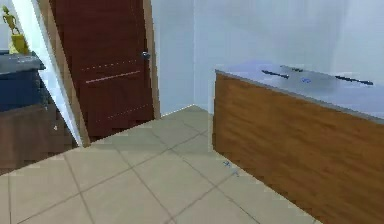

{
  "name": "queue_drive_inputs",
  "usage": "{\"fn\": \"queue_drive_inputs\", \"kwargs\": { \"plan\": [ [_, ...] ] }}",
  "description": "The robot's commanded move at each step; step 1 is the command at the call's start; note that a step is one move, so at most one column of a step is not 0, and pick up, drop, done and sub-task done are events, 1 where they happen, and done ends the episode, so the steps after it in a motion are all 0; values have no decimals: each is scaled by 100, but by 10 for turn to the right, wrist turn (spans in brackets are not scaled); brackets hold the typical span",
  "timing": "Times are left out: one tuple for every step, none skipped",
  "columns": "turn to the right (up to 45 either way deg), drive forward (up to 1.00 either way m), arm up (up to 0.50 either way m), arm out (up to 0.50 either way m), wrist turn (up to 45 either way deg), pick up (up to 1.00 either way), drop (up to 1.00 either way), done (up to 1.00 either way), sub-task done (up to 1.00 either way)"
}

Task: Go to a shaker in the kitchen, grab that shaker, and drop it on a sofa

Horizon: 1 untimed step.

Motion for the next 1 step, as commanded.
{"fn": "queue_drive_inputs", "kwargs": {
  "plan": [
    [450, 0, 0, 0, 0, 0, 0, 0, 0]
  ]
}}
